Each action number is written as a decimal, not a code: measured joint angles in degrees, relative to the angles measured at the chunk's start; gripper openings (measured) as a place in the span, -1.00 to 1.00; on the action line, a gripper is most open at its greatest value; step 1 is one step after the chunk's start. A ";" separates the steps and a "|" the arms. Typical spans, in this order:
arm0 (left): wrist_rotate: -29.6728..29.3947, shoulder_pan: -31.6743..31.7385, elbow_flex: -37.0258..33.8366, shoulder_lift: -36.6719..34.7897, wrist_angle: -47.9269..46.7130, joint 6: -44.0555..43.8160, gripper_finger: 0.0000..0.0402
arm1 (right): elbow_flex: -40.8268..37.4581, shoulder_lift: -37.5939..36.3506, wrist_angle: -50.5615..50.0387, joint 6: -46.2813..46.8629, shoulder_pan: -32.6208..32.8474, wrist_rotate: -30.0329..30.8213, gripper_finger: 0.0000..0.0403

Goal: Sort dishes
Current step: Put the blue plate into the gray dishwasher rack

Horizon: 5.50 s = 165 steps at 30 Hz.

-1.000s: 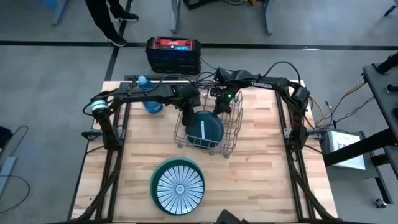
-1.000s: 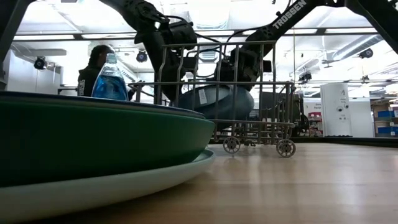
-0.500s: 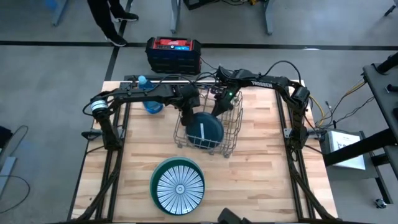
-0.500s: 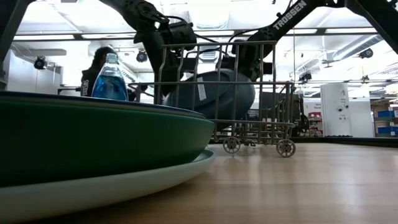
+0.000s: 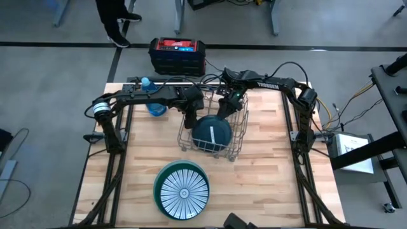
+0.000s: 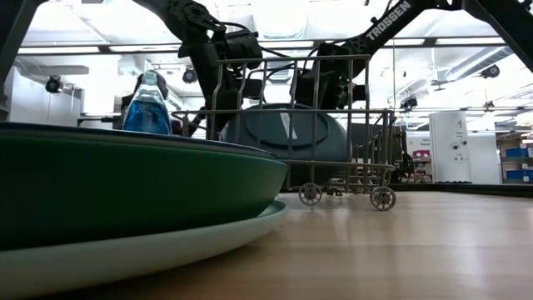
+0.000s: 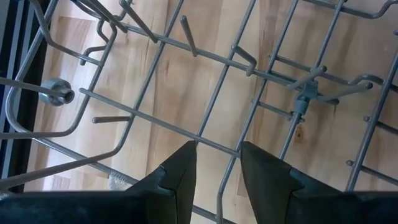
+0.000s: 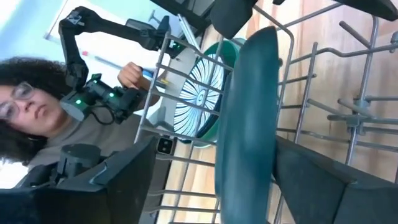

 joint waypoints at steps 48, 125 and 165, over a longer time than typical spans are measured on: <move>-6.09 -0.47 -0.02 -14.61 2.28 0.21 -0.43 | 0.77 -12.16 -5.78 -14.69 3.48 19.46 -0.95; 24.46 2.60 -0.02 -14.03 42.81 -30.08 0.12 | -29.20 -32.35 7.55 -30.54 53.59 164.85 -1.00; 27.88 2.21 -0.04 -6.85 51.71 -34.89 -0.88 | -29.29 -32.37 7.68 -30.53 53.78 165.60 -1.00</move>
